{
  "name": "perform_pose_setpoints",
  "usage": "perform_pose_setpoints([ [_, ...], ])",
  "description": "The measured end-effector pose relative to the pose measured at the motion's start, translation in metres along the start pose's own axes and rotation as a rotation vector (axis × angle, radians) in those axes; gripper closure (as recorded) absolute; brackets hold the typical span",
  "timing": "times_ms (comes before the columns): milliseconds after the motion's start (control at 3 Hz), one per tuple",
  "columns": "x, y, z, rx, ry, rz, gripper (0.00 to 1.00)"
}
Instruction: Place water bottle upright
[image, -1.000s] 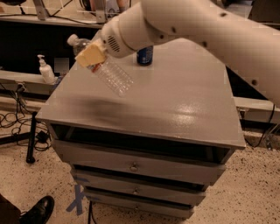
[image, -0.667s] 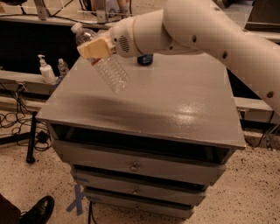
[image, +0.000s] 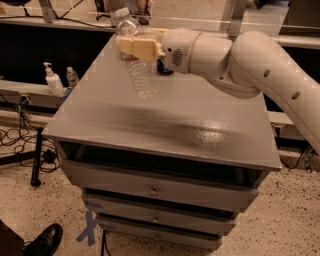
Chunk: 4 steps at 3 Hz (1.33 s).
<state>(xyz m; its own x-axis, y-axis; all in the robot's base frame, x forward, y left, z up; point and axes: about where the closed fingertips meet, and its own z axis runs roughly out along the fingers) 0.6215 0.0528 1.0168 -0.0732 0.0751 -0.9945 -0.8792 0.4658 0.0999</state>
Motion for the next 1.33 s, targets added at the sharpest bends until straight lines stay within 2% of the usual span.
perform_pose_setpoints([
  [333, -0.017, 0.027, 0.012, -0.059, -0.056, -0.068, 1.00],
  [1000, -0.013, 0.026, 0.009, -0.061, -0.079, -0.067, 1.00],
  [1333, -0.008, 0.018, -0.004, -0.044, -0.151, -0.061, 1.00],
])
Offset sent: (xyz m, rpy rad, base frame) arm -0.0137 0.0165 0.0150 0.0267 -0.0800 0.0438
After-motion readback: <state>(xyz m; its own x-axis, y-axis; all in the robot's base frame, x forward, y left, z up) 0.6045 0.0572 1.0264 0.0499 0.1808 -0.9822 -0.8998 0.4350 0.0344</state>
